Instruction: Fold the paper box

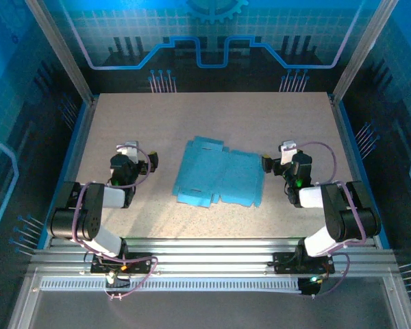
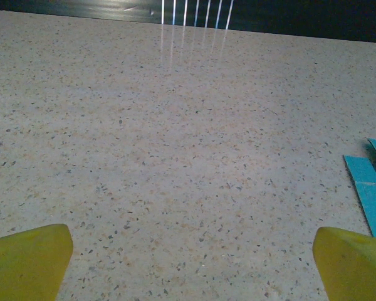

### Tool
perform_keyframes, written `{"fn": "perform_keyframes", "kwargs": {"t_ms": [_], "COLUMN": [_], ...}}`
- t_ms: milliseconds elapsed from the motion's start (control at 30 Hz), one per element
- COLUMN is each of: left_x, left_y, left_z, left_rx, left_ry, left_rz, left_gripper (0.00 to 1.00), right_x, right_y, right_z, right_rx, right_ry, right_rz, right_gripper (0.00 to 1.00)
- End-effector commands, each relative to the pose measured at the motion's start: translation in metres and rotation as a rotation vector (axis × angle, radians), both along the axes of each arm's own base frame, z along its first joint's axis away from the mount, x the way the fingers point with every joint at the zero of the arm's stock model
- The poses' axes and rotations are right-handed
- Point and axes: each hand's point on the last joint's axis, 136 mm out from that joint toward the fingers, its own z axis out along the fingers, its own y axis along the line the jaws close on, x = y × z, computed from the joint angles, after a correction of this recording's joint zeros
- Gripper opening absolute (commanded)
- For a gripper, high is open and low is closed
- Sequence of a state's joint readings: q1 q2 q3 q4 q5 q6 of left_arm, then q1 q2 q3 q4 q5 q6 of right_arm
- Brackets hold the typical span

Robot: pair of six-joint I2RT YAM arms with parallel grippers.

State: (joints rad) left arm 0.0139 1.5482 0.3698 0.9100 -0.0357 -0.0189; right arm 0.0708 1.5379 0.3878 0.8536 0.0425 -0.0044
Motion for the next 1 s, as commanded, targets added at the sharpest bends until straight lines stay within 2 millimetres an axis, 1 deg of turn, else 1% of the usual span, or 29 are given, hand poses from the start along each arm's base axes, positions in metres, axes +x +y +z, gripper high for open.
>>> {"fn": "perform_keyframes", "kwargs": {"t_ms": [0,167,300,433,500,600,667,700,733,767,833,900,967], "left_x": [0.004,0.003,0.0,-0.007,-0.012,-0.023,-0.029,-0.033,-0.036,-0.039,-0.045,-0.052,-0.058], "left_y": [-0.006,-0.007,-0.011,-0.017,-0.026,-0.045,-0.062,-0.069,-0.073,-0.083,-0.098,-0.114,-0.121], "left_z": [0.006,0.008,0.018,0.036,0.046,0.071,0.087,0.092,0.093,0.096,0.092,0.083,0.07], "left_rx": [0.012,0.027,0.08,0.125,0.11,0.085,-0.004,-0.043,-0.081,-0.125,-0.208,-0.272,-0.309], "left_ry": [-0.017,-0.024,-0.042,-0.017,0.014,0.034,0.066,0.092,0.123,0.157,0.235,0.337,0.431], "left_rz": [-0.039,-0.034,-0.018,0.019,0.02,0.024,-0.016,-0.023,-0.019,-0.049,-0.089,-0.146,-0.151], "left_gripper": [0.99,0.99,0.99,0.99,0.99,0.99,0.99,0.99,0.99,0.99,0.99,0.99,0.99], "right_x": [0.006,0.004,0.002,-0.003,-0.008,-0.019,-0.028,-0.032,-0.036,-0.041,-0.053,-0.066,-0.077], "right_y": [-0.004,-0.006,-0.012,-0.006,-0.001,0.015,0.025,0.031,0.04,0.053,0.066,0.076,0.084], "right_z": [0.011,0.014,0.021,0.044,0.055,0.071,0.072,0.076,0.077,0.08,0.075,0.07,0.064], "right_rx": [0.008,0.01,0.009,-0.03,-0.033,0.074,0.164,0.22,0.26,0.283,0.3,0.307,0.336], "right_ry": [-0.033,-0.049,-0.063,-0.045,-0.012,0.062,0.16,0.205,0.237,0.254,0.295,0.346,0.399], "right_rz": [0.001,-0.008,-0.044,-0.05,-0.051,-0.019,-0.016,-0.012,0.013,0.061,0.061,0.051,0.037], "right_gripper": [1.0,1.0,1.0,1.0,1.0,1.0,1.0,1.0,1.0,1.0,1.0,1.0,1.0]}}
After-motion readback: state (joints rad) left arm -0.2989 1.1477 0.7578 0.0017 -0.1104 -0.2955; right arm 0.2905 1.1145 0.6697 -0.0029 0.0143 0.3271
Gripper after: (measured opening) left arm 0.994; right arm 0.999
